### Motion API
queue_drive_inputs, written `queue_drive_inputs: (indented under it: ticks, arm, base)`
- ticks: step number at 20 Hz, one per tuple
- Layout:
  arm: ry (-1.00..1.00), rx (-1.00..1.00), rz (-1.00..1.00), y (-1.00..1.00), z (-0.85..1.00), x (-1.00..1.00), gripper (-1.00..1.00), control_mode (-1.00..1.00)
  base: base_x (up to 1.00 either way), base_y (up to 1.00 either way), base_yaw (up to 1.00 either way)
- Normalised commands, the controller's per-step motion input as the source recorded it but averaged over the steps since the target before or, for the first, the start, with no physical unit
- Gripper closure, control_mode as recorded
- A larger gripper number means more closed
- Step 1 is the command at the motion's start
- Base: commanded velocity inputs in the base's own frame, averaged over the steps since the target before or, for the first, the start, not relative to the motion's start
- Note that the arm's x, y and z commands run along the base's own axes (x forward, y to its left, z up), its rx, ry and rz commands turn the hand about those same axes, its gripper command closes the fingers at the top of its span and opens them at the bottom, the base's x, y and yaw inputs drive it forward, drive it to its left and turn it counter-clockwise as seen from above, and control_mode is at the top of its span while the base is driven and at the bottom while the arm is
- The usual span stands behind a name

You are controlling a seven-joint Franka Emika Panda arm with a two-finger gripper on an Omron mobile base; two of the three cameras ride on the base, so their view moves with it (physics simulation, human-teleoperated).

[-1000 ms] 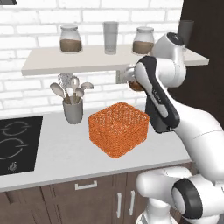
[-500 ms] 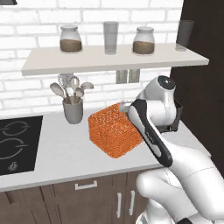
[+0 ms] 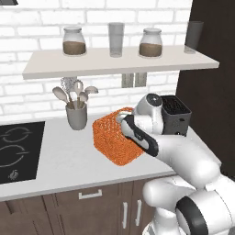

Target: Open the cabinet, pick up the bread from the cabinet and place it in the basket. Then move the basket to the dining counter.

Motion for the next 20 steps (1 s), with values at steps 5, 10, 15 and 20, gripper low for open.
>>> queue_drive_inputs:
  ticks: [5, 10, 15, 20]
  arm:
    - [0.08, 0.03, -0.09, 0.03, -0.18, 0.85, 1.00, -1.00]
    - [0.08, 0.02, -0.03, 0.01, -0.22, 0.66, 1.00, -1.00]
    - [0.03, 0.00, 0.00, 0.00, -0.88, 0.43, 1.00, -1.00]
    - [0.03, 0.01, 0.00, 0.00, -0.64, 0.20, 1.00, -1.00]
  base:
    - [0.00, 0.00, 0.00]
    - [0.00, 0.00, 0.00]
    - [0.00, 0.00, 0.00]
    - [0.00, 0.00, 0.00]
